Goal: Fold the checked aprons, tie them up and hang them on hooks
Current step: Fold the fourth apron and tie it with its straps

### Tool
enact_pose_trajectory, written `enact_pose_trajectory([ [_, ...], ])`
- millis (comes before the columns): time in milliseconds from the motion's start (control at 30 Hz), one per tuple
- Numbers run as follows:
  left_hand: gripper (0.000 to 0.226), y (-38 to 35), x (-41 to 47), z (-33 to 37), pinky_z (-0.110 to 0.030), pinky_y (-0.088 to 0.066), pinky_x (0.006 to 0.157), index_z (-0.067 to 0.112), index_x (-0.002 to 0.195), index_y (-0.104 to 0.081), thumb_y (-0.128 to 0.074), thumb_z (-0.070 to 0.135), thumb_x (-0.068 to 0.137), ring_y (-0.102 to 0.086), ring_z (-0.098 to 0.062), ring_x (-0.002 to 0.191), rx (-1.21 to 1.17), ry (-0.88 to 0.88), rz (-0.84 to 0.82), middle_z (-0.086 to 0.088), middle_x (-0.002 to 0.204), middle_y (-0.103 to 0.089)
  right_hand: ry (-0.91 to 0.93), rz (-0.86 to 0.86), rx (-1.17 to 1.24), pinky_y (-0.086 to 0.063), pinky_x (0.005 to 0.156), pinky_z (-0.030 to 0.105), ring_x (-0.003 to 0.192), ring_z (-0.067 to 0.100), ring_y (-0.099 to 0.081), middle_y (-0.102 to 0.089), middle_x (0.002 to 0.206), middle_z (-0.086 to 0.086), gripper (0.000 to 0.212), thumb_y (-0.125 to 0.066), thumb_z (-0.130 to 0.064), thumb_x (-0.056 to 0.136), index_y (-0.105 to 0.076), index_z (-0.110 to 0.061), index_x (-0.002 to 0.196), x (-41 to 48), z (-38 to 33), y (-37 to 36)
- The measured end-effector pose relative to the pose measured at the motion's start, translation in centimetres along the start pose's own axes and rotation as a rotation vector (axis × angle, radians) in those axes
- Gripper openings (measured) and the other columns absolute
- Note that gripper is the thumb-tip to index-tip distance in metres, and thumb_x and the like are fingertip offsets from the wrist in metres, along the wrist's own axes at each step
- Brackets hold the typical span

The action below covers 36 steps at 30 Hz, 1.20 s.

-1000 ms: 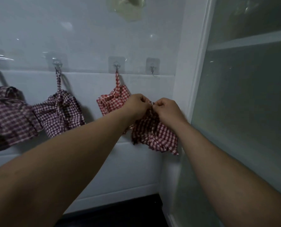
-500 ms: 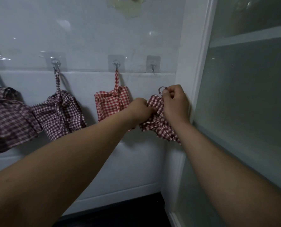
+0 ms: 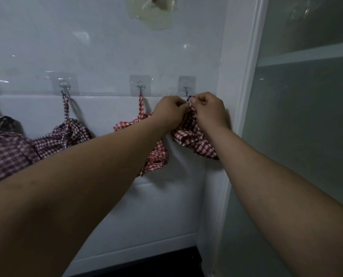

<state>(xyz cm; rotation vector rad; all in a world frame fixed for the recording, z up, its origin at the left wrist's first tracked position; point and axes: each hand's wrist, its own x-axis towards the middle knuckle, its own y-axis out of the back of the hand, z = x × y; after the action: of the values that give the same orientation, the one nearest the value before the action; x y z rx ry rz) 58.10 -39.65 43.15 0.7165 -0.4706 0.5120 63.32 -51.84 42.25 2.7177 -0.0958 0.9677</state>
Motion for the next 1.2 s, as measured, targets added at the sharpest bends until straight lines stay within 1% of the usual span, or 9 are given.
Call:
enact_pose_trajectory([
  [233,0.014,-1.1,0.1,0.1,-0.037,-0.061,0.087,0.011,0.092,-0.079,-0.069,0.02,0.095,-0.072,-0.02,0.089,-0.205,0.129,0.077,-0.004,0.089,-0.077,-0.038,-0.016,0.114,-0.056,0.085,0.032,0.088,0.008,-0.07,-0.076,0.089,-0.01,0.012,-0.07,-0.036,0.093,-0.074,-0.026,0.088,-0.1,1.4,-0.5],
  [367,0.019,-1.0,0.9,0.5,-0.036,-0.061,0.077,0.009,0.083,-0.077,-0.062,0.018,0.092,-0.072,-0.027,0.086,-0.137,0.179,0.159,-0.007,0.082,-0.075,-0.032,-0.002,0.073,-0.056,0.086,0.035,0.087,0.011,-0.07,-0.076,0.089,-0.009,0.018,-0.069,-0.04,0.092,-0.075,-0.024,0.091,0.6,0.9,-0.7],
  [467,0.019,-0.5,1.5,0.8,-0.03,-0.058,0.077,0.017,0.085,-0.077,-0.061,0.023,0.094,-0.07,-0.021,0.084,-0.056,0.178,0.199,-0.001,0.085,-0.075,-0.042,0.005,0.042,-0.054,0.083,0.03,0.088,0.01,-0.069,-0.075,0.089,-0.012,0.018,-0.068,-0.04,0.094,-0.075,-0.023,0.091,1.5,0.1,-0.8],
  [600,0.022,-0.2,2.3,1.6,-0.028,-0.056,0.07,0.014,0.087,-0.079,-0.061,0.022,0.095,-0.068,-0.018,0.075,-0.003,0.164,0.2,-0.002,0.08,-0.074,-0.065,0.006,0.03,-0.045,0.074,0.022,0.084,0.006,-0.064,-0.069,0.087,-0.014,0.017,-0.068,-0.037,0.095,-0.075,-0.022,0.096,2.4,-0.3,-0.6],
  [700,0.023,-0.1,3.0,1.8,-0.027,-0.046,0.056,0.008,0.082,-0.075,-0.061,0.021,0.094,-0.064,-0.02,0.067,0.054,0.184,0.177,-0.005,0.073,-0.069,-0.081,-0.002,0.072,-0.043,0.065,0.017,0.08,0.002,-0.062,-0.069,0.087,-0.012,0.017,-0.071,-0.033,0.094,-0.075,-0.016,0.096,2.9,-0.3,-0.8],
  [767,0.025,-0.2,3.4,2.0,-0.026,-0.037,0.05,0.007,0.078,-0.067,-0.063,0.025,0.094,-0.057,-0.02,0.06,0.087,0.206,0.172,-0.005,0.069,-0.063,-0.107,-0.015,0.075,-0.046,0.072,0.021,0.086,0.008,-0.066,-0.072,0.09,-0.008,0.017,-0.072,-0.032,0.094,-0.076,-0.016,0.095,3.3,-0.4,-0.9],
  [867,0.026,-0.4,3.6,2.3,-0.027,-0.036,0.051,0.012,0.075,-0.058,-0.066,0.031,0.091,-0.058,-0.022,0.063,0.132,0.213,0.17,-0.006,0.073,-0.062,-0.118,-0.039,0.019,-0.049,0.081,0.022,0.092,0.013,-0.066,-0.074,0.099,-0.003,0.016,-0.068,-0.03,0.097,-0.077,-0.016,0.098,3.6,-0.8,-0.8],
  [1000,0.02,-0.7,3.2,2.5,-0.031,-0.048,0.062,0.012,0.083,-0.061,-0.063,0.031,0.091,-0.068,-0.027,0.075,0.199,0.205,0.189,-0.008,0.085,-0.069,-0.1,-0.043,0.002,-0.053,0.088,0.027,0.098,0.015,-0.065,-0.074,0.112,0.0,0.014,-0.065,-0.024,0.098,-0.075,-0.015,0.102,3.5,-0.6,-1.3],
  [1200,0.022,-1.1,2.2,1.7,-0.032,-0.047,0.062,0.014,0.083,-0.065,-0.058,0.031,0.094,-0.067,-0.025,0.075,0.296,0.17,0.171,-0.006,0.084,-0.069,-0.133,-0.061,-0.006,-0.056,0.089,0.035,0.096,0.018,-0.067,-0.074,0.101,-0.001,0.015,-0.068,-0.03,0.094,-0.073,-0.016,0.097,2.6,0.7,-2.0],
])
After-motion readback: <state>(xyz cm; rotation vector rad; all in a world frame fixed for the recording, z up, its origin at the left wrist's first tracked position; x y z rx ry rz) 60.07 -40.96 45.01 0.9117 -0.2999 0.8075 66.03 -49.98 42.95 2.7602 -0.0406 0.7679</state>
